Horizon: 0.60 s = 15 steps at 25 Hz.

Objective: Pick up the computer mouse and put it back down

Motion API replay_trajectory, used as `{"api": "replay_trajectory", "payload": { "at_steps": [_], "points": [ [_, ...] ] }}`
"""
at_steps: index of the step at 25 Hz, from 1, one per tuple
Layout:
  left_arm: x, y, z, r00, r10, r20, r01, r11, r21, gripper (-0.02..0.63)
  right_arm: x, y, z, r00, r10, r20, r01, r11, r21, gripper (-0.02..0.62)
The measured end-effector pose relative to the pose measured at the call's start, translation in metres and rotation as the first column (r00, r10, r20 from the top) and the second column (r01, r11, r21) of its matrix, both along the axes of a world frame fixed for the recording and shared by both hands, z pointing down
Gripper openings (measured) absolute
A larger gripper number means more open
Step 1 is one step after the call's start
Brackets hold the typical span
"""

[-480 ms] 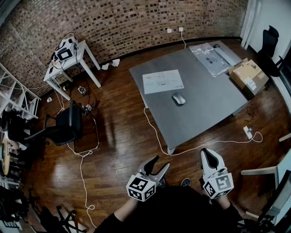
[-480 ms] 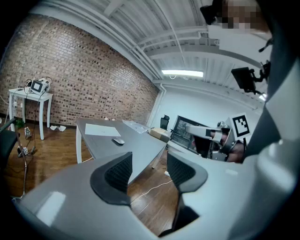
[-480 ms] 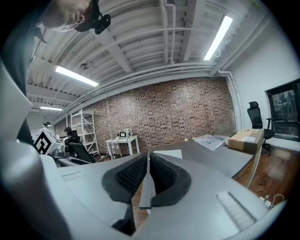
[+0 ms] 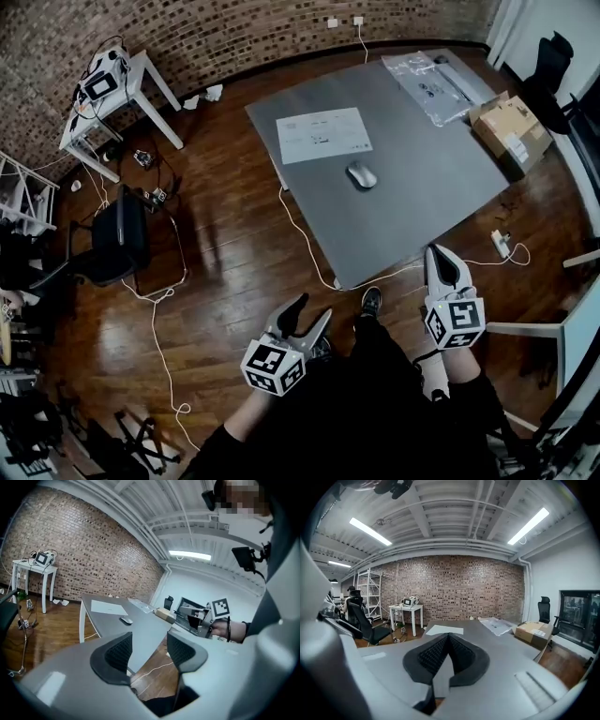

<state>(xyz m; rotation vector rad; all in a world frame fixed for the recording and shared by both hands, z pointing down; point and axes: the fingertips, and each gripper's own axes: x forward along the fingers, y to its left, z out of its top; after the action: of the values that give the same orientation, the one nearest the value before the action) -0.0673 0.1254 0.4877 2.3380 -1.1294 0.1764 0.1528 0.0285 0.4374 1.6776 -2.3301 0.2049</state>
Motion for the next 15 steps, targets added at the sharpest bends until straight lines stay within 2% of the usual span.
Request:
{"api": "replay_trajectory", "payload": {
  "at_steps": [3, 6, 10, 15],
  "points": [
    [-0.007, -0.031, 0.008, 0.998, -0.055, 0.029, 0.056, 0.998, -0.023, 0.218, -0.003, -0.061, 0.032, 0.999, -0.041, -0.022, 0.040, 0.997, -0.060, 0.000],
    [-0.009, -0.073, 0.007, 0.990, -0.124, 0.065, 0.126, 0.992, -0.023, 0.218, -0.014, -0.127, 0.075, 0.994, -0.107, -0.014, 0.103, 0.982, -0.157, 0.002],
    [-0.005, -0.119, -0.008, 0.973, -0.206, 0.107, 0.207, 0.978, -0.004, 0.218, -0.038, -0.196, 0.137, 0.977, -0.210, -0.048, 0.185, 0.934, -0.307, 0.109],
    [0.002, -0.149, -0.013, 0.954, -0.272, 0.128, 0.276, 0.961, -0.020, 0.218, -0.056, -0.250, 0.197, 0.959, -0.272, -0.083, 0.209, 0.871, -0.444, 0.216]
  ]
}}
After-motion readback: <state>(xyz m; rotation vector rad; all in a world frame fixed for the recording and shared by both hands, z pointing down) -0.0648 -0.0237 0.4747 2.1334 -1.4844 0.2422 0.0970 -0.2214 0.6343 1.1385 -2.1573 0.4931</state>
